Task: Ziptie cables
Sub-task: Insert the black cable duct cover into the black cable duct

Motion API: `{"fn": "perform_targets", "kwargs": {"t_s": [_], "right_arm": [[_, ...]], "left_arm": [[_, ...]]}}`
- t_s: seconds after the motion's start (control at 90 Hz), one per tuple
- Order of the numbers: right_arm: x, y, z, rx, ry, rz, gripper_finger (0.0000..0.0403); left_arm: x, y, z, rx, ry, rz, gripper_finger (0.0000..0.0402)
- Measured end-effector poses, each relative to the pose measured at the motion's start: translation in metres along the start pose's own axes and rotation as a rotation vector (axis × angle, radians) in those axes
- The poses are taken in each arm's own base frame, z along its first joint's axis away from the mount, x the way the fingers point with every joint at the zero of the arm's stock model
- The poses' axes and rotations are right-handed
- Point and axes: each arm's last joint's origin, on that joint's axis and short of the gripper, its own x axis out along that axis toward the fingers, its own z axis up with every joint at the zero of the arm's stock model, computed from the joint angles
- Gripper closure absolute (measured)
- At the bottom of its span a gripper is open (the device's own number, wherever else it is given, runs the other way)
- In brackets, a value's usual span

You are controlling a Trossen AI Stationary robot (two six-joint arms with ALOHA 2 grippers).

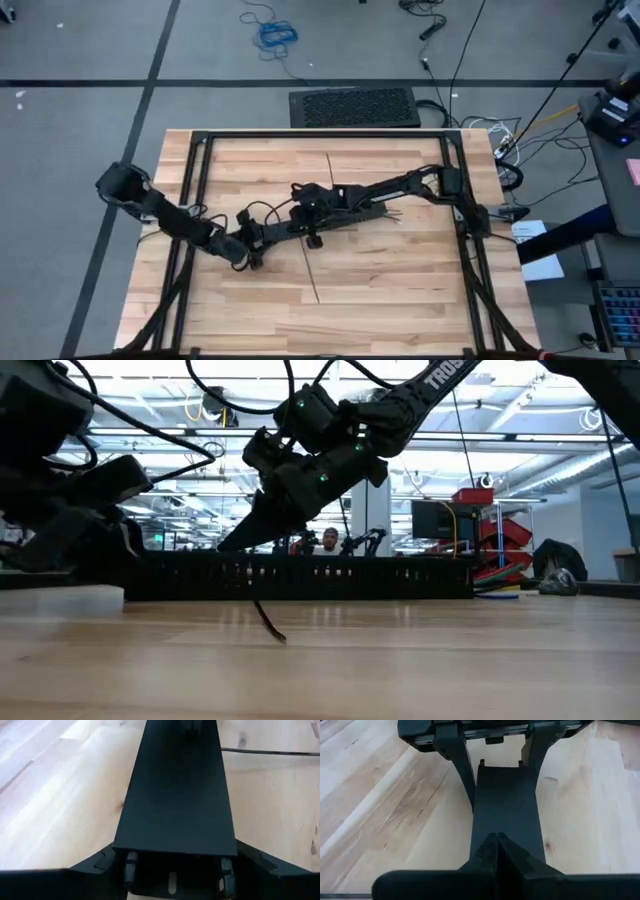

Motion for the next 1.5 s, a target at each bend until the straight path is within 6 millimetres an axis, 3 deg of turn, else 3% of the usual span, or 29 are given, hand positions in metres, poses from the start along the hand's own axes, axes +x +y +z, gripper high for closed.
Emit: {"fn": "perform_targets", "kwargs": {"t_s": [0.144,0.511,0.822,1.089,1.367,1.5], "right_arm": [[0.000,-0.001,-0.001,0.005,0.005,-0.001,0.0403],[-0.001,-0.002,-0.002,0.018,0.015,0.000,0.0403],[0.002,-0.001,-0.003,0.033,-0.007,0.006,0.0403],[0.012,0.003,-0.004,0.037,-0.049,0.009,0.0403],[0.006,0.003,0.008,0.025,-0.069,0.007,0.0403],[-0.013,0.009,0.025,-0.021,-0.087,0.012,0.0388]], "left_arm": [[-0.005,0.005,-0.004,-0.049,0.069,-0.003,0.0113],[-0.010,0.004,-0.008,-0.052,0.092,0.005,0.0117],[-0.006,0.002,-0.010,-0.034,0.086,0.011,0.0175],[-0.003,0.001,-0.011,-0.039,0.072,0.021,0.0174],[-0.003,0.001,-0.010,-0.045,0.073,0.019,0.0173],[-0.006,0.000,-0.007,-0.077,0.071,-0.020,0.0159]]}}
